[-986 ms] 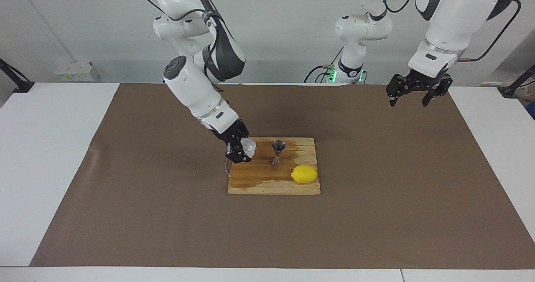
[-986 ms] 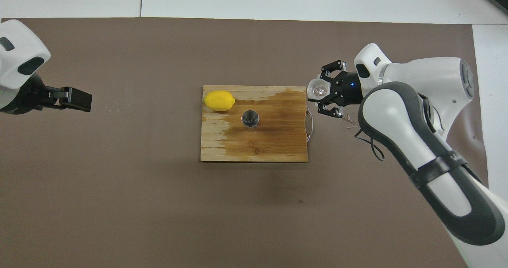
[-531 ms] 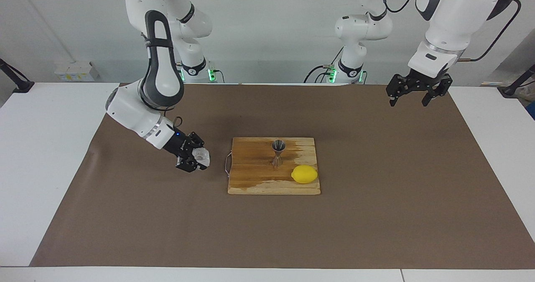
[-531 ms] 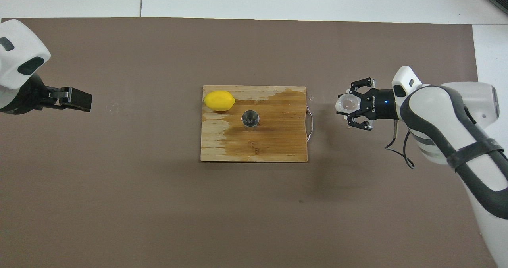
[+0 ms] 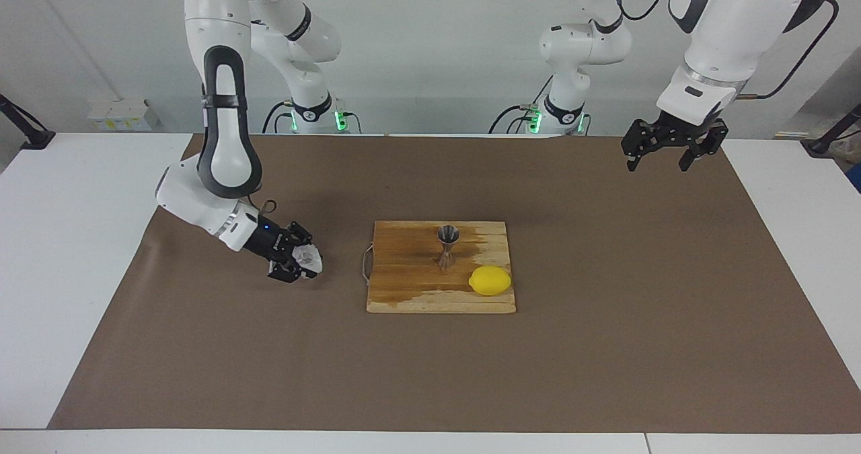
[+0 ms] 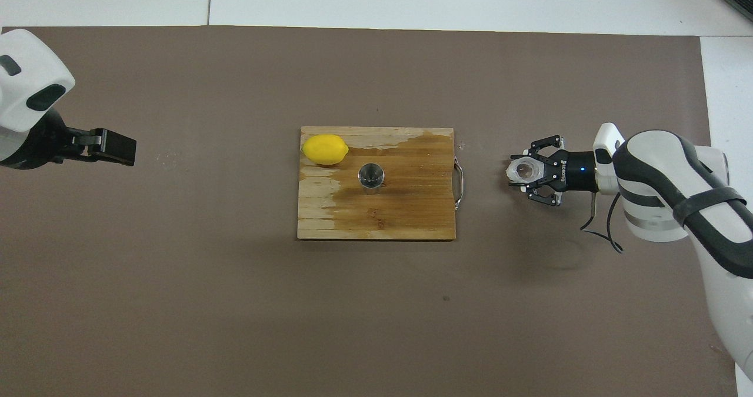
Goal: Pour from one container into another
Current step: 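Set the white cup down, open the right gripper and withdraw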
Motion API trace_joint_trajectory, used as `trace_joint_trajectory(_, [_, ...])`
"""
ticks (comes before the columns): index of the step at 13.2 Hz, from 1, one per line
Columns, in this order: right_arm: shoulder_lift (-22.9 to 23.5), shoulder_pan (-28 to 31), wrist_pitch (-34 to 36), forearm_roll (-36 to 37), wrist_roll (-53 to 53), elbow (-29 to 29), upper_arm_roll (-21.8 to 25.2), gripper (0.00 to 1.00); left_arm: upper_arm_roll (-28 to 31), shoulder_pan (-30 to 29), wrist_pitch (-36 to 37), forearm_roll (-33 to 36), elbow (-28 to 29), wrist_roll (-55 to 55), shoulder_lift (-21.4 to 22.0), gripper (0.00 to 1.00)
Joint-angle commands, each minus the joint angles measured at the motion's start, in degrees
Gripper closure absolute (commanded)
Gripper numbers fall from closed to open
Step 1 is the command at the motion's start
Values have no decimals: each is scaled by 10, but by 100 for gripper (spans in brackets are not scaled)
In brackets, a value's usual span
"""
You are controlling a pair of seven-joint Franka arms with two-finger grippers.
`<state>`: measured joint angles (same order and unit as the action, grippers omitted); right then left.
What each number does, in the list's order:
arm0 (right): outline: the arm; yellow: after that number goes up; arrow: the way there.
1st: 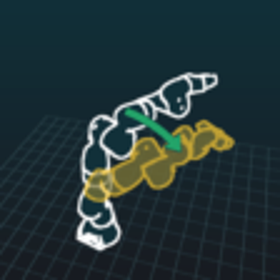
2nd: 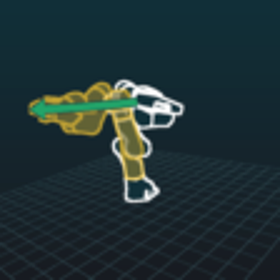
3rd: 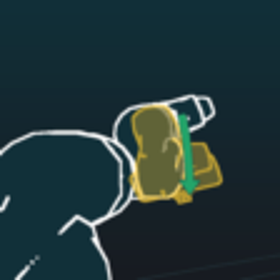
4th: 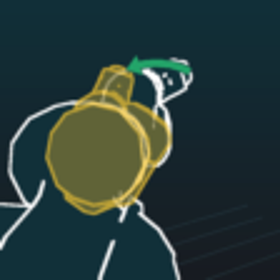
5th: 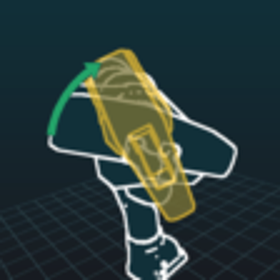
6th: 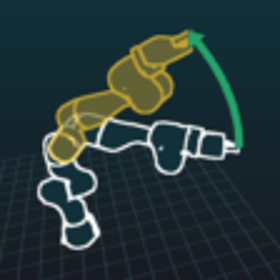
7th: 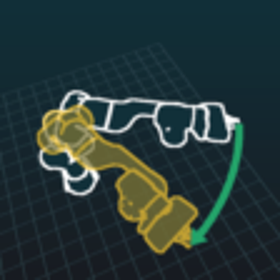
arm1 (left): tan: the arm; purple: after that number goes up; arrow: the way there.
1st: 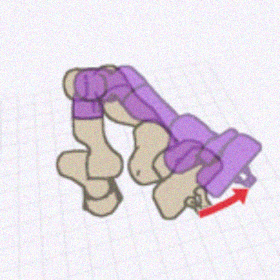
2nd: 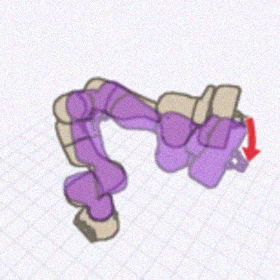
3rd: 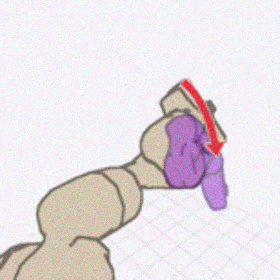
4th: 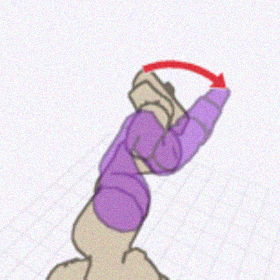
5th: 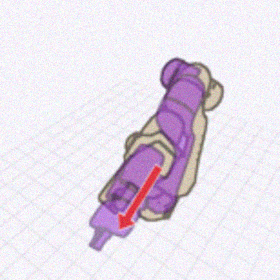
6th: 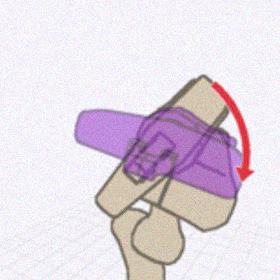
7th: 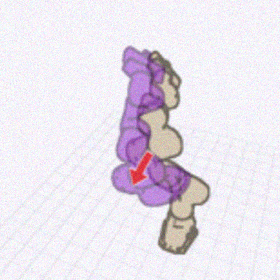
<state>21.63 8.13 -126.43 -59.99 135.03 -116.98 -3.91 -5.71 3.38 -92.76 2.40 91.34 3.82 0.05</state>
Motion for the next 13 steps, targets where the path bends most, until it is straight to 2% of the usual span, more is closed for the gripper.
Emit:
trace_joint_trajectory(1, [-14, 5, 8, -7, -20, 0, -4, 0, -1, -4, 5, 4, 3, -4, 5, 0])
trace_joint_trajectory(3, [-49, -3, 8, 42, -82, 0, -3, 0, -1, -4, 6, 4, 3, -4, 5, 0])
trace_joint_trajectory(5, [-96, -15, 9, 160, -224, 2, -4, 0, -1, -4, 6, 4, 3, -4, 5, 0])
trace_joint_trajectory(7, [-127, -31, 16, 235, -336, 2, -3, 0, -1, -4, 6, 4, 3, -3, 5, 0])
trace_joint_trajectory(10, [-128, -58, 15, 337, -521, 4, -3, 0, -1, -4, 6, 4, 3, -4, 5, 0])
trace_joint_trajectory(13, [-125, -93, -14, 488, -765, 4, -3, 0, -1, -4, 6, 4, 3, -4, 5, 0])
